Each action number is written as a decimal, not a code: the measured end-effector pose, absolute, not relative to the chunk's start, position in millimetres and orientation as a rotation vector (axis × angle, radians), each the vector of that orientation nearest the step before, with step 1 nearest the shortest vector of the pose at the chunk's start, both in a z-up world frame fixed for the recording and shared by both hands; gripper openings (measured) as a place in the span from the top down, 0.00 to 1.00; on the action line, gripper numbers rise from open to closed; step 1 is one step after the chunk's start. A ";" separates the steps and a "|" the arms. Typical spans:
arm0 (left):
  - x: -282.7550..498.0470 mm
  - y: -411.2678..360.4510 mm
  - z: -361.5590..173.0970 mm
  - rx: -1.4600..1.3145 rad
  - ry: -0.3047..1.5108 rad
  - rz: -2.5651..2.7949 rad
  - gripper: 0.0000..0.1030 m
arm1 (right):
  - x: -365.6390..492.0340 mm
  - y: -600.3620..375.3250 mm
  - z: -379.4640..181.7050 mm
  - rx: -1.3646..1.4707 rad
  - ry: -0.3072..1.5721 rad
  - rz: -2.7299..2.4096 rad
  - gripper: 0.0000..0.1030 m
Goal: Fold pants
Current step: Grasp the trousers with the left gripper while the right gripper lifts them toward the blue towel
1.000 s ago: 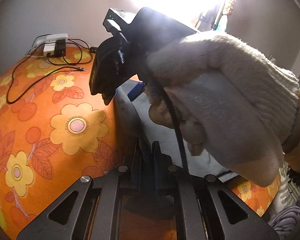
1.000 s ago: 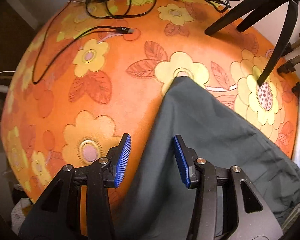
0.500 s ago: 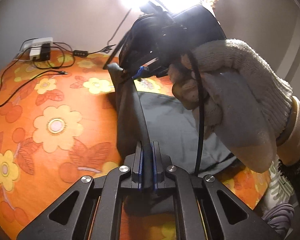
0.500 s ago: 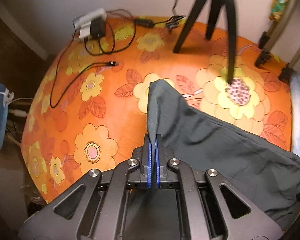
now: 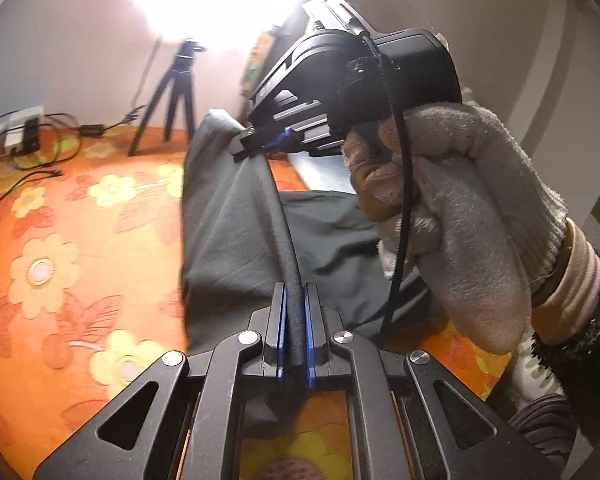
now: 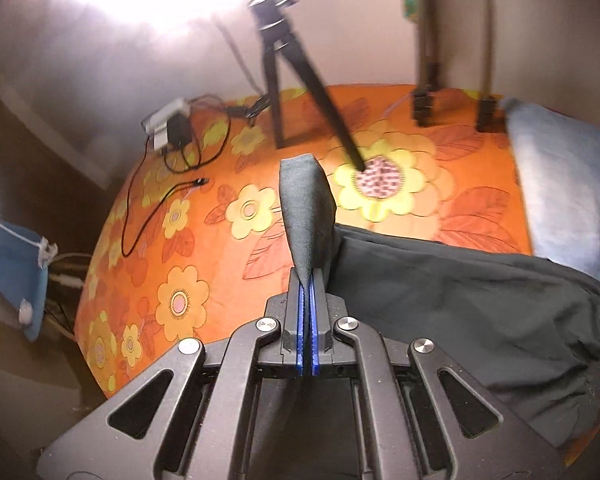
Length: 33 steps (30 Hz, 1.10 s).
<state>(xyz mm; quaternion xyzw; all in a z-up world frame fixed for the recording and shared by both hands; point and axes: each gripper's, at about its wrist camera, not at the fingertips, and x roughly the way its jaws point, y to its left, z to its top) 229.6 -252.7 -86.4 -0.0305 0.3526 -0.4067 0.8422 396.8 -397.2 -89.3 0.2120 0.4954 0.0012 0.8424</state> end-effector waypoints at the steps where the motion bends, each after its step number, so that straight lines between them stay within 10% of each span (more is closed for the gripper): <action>1: 227.9 -256.9 -86.5 -0.062 0.745 -0.868 0.94 | 390.2 -403.8 -88.8 0.456 1.035 -0.006 0.98; 33: 218.4 -415.6 -116.3 -0.061 0.842 -1.031 0.94 | 274.6 -566.9 -102.1 0.585 0.915 -0.194 0.98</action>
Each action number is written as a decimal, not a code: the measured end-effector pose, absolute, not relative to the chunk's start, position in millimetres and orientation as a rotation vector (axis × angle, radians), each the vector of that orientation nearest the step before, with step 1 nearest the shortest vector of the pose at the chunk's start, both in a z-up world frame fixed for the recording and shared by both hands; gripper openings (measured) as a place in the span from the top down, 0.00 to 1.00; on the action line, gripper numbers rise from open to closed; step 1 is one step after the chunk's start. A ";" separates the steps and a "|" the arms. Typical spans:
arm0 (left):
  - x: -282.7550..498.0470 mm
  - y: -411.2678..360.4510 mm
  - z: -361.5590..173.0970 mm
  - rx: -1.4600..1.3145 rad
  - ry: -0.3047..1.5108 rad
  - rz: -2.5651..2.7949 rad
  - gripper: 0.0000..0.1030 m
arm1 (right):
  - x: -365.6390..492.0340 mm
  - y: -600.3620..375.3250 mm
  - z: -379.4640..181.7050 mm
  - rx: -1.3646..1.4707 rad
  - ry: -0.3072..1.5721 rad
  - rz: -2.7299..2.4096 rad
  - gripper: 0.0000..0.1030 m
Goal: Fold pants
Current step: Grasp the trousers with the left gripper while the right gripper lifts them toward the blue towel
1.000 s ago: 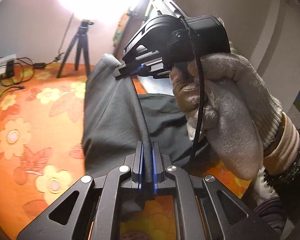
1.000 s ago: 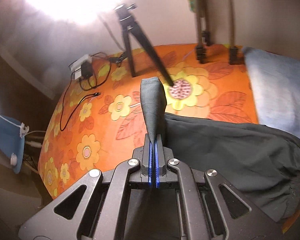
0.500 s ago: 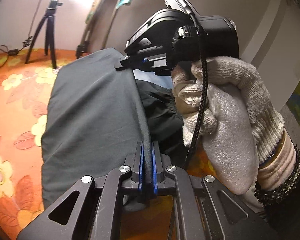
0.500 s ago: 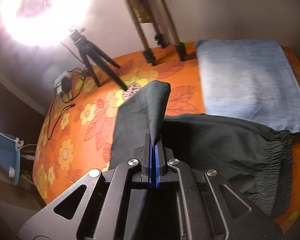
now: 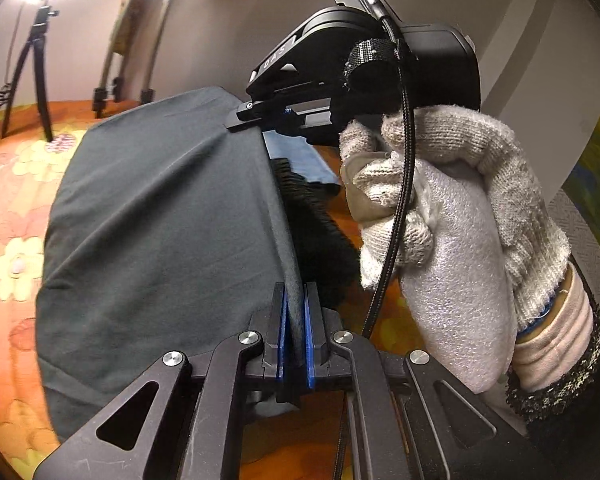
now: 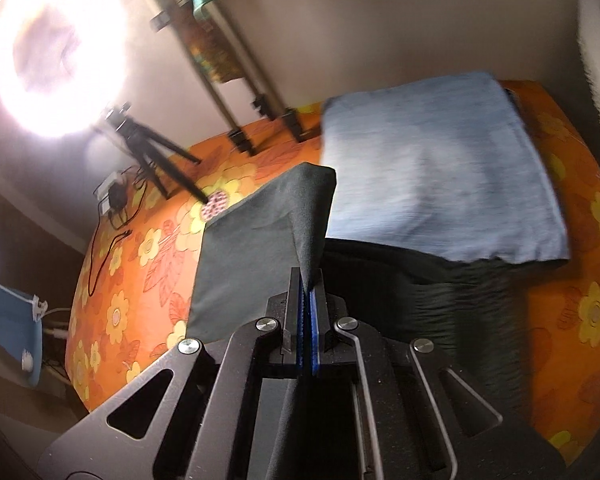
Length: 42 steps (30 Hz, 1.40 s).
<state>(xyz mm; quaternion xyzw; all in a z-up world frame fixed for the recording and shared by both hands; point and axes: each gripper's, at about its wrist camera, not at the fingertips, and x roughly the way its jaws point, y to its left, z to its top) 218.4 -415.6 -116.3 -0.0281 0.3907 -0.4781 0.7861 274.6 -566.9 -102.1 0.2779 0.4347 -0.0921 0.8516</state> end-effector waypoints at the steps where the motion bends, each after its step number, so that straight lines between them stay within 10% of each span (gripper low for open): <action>1: 217.9 -421.0 -116.8 -0.059 0.843 -1.038 0.94 | 270.0 -572.4 -102.4 0.590 0.911 -0.200 0.98; 42: 220.2 -520.2 -144.6 0.025 0.897 -1.084 0.95 | 220.1 -663.6 -136.3 0.647 0.885 -0.282 0.97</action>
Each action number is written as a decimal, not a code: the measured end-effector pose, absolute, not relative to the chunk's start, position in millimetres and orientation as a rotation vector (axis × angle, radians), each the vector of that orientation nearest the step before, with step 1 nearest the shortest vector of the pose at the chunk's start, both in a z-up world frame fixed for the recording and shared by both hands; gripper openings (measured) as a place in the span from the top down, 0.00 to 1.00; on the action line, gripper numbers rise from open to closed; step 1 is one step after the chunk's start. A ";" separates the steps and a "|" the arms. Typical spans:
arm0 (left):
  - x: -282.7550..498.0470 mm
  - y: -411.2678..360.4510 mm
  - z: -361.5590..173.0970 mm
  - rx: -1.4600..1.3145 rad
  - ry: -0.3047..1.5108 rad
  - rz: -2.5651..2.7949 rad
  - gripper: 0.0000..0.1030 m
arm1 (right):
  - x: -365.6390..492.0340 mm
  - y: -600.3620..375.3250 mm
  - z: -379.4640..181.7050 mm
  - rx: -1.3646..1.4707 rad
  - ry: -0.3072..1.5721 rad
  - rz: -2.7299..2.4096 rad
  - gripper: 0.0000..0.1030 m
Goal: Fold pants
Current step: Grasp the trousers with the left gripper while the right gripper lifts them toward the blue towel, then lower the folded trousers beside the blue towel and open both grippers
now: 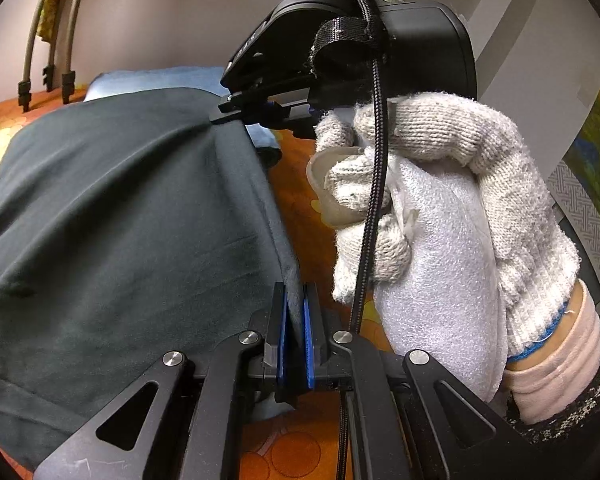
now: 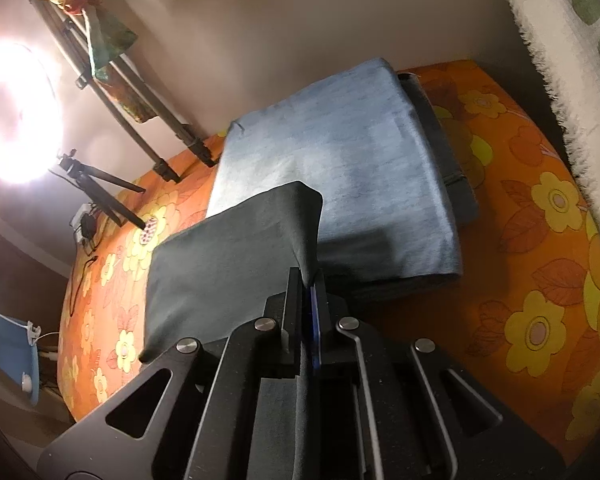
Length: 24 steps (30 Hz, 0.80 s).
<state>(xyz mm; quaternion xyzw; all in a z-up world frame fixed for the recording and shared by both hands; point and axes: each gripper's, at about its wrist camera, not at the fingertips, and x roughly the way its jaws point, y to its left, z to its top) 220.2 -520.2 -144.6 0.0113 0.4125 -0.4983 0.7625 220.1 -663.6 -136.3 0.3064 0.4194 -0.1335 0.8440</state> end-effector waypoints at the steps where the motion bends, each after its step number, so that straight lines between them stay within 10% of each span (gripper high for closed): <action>1: 220.0 -520.4 -144.6 0.026 0.903 -1.086 0.95 | 219.3 -664.6 -137.2 0.650 0.889 -0.289 0.97; 9: 220.1 -516.8 -132.1 0.057 0.914 -1.086 0.86 | 218.5 -663.0 -136.2 0.582 0.934 -0.368 0.96; 14: 215.8 -495.7 -123.5 0.050 0.918 -1.101 0.70 | 209.3 -668.6 -119.6 0.539 0.924 -0.444 0.71; 24: 228.9 -400.6 -113.3 0.049 0.889 -1.020 0.67 | 197.7 -628.7 -61.4 0.496 0.804 -0.345 0.60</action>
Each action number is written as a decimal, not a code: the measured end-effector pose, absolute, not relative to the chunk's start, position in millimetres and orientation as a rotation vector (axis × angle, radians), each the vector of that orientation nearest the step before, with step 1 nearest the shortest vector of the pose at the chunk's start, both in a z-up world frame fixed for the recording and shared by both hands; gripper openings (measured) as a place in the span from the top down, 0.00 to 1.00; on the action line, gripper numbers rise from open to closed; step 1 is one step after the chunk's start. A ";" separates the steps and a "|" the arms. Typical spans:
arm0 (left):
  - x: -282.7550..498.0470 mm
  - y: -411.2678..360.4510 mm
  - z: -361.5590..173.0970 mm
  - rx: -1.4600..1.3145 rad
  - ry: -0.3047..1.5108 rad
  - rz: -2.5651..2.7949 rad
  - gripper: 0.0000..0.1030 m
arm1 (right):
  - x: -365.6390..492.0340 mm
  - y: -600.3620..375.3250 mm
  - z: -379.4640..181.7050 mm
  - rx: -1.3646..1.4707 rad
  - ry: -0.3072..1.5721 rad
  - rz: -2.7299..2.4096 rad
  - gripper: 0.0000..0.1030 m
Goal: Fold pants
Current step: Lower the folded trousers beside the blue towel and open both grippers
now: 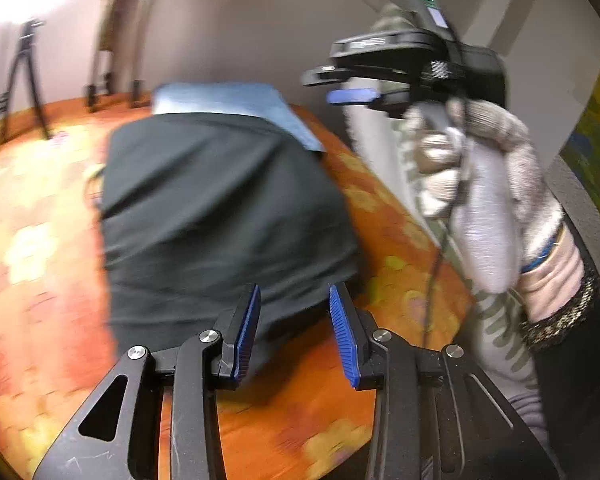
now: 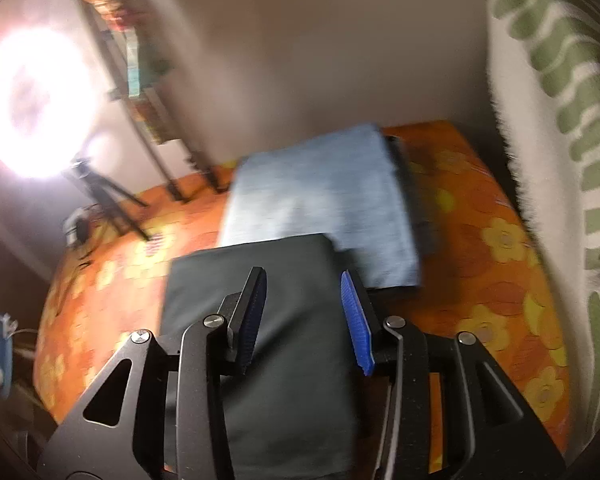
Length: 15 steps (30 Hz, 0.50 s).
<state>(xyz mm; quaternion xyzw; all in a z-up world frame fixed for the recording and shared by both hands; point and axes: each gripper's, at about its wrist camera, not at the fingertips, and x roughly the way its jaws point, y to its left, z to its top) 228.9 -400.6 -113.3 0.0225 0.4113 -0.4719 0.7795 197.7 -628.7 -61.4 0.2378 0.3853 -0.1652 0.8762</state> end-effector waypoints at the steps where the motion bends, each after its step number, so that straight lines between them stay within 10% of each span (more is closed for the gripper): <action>1: 234.8 -386.2 -115.5 0.040 0.891 -0.989 0.67 | 202.8 -617.3 -57.6 0.495 0.805 -0.309 0.60; 15: 273.7 -318.0 -152.8 -0.133 0.958 -0.883 0.67 | 300.0 -493.5 -71.9 0.419 0.982 -0.111 0.59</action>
